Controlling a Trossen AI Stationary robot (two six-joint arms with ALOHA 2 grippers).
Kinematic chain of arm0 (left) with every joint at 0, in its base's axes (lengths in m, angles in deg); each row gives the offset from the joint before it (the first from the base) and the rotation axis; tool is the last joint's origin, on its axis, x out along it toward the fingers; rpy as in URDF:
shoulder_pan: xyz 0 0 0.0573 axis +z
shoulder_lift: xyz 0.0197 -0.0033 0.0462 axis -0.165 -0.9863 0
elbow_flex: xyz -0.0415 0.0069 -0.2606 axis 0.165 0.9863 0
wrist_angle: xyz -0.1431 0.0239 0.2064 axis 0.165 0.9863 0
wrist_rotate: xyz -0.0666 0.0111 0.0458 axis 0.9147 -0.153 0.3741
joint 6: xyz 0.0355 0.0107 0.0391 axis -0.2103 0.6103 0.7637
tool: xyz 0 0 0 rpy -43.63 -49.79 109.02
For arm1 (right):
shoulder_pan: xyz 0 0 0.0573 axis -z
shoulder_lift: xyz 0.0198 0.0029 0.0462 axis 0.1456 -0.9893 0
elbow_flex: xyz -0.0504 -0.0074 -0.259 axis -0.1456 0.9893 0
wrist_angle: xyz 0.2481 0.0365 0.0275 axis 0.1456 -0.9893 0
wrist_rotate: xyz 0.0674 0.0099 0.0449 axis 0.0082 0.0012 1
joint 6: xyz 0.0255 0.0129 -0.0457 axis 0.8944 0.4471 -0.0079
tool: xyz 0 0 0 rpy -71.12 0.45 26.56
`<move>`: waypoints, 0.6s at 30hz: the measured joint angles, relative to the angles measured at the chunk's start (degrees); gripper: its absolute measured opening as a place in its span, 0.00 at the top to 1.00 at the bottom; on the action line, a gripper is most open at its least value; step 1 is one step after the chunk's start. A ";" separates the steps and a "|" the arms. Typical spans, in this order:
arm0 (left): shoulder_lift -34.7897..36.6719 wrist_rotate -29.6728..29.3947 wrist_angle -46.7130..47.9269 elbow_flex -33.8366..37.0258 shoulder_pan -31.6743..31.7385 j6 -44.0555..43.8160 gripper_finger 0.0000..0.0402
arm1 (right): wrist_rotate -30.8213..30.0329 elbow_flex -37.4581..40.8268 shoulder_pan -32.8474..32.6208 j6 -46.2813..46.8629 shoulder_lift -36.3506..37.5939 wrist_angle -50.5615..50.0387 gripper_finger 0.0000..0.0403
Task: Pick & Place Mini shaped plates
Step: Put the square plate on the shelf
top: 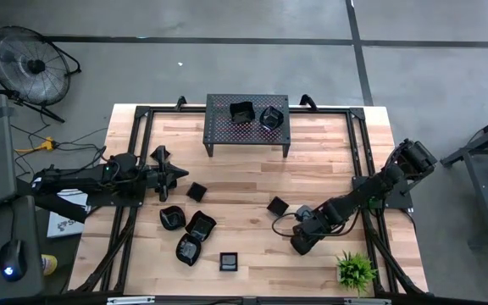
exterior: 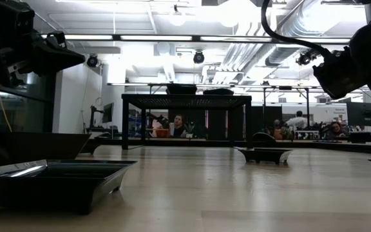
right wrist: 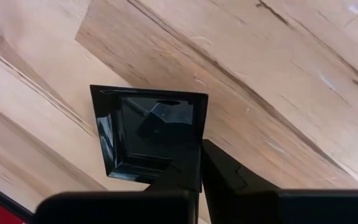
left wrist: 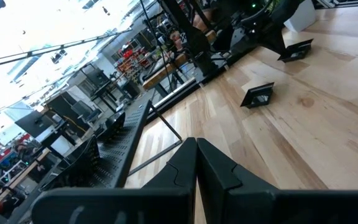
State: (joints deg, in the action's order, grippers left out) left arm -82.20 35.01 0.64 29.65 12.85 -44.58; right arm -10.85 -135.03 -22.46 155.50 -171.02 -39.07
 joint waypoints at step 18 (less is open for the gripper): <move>0.00 1.65 -0.26 0.00 -0.02 -10.62 0.99 | -19.37 -6.05 0.02 4.45 0.00 1.22 1.00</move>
State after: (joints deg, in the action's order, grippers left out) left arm -82.20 36.66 0.38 29.65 12.83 -55.20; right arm -30.22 -141.08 -22.43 159.95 -171.02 -37.85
